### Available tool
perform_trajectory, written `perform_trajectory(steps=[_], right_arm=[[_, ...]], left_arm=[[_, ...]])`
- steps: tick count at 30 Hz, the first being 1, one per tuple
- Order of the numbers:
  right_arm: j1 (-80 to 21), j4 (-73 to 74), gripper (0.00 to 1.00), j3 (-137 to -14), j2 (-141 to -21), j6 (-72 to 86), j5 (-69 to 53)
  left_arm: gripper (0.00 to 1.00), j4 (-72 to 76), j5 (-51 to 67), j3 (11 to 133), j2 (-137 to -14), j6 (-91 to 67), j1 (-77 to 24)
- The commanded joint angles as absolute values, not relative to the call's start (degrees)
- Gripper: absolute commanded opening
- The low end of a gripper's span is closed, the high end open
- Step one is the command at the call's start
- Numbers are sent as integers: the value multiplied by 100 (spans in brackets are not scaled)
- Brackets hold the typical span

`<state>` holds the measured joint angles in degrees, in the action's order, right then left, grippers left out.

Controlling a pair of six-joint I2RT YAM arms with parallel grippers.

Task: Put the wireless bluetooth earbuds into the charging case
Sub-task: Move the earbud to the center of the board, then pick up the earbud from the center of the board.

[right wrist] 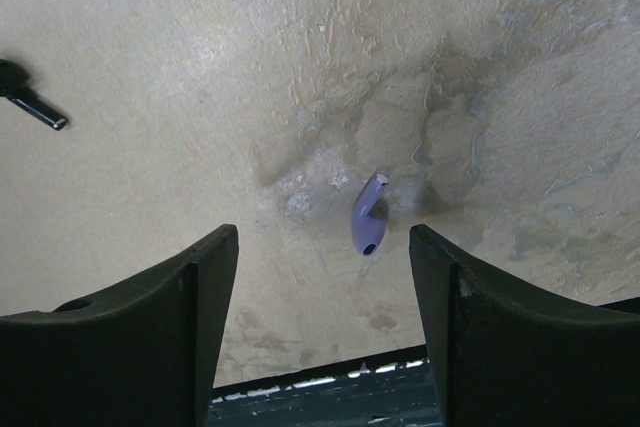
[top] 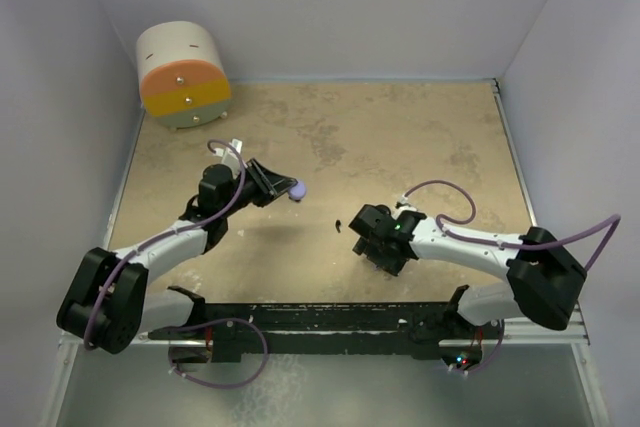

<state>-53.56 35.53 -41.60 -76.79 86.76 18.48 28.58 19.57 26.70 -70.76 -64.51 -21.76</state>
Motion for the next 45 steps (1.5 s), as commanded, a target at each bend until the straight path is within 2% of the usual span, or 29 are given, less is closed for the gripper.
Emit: perform_trajectory(steps=[1,12,25,31,37,42,45], right_arm=[[-5353,3521,72,-4243,-7789,8653,1843],[-5405,3131,72,-4454,-8313,8527,1881],[-4982,2389,72,-6251,-9695,7404,2320],[-4948,2670,72,-6580,-9052,7341,3034],[-4895,1882,79,-6858,-8422,5965,3303],[-4808,957,99,-7111,-8250,4921,3362],[-4576,204,100,-6944,-8164,4329,2958]], left_arm=[[0,3203,2149,2952,-7133,-6497,-2151],[0,3278,2213,2979,-7207,-6537,-2163],[0,3080,2221,3046,-7130,-6474,-2049],[0,2647,2162,3332,-6922,-6329,-1675],[0,2438,2079,3831,-7006,-6237,-1591],[0,2993,2028,3685,-7128,-6594,-1604],[0,3427,1823,3404,-7161,-6764,-1662]])
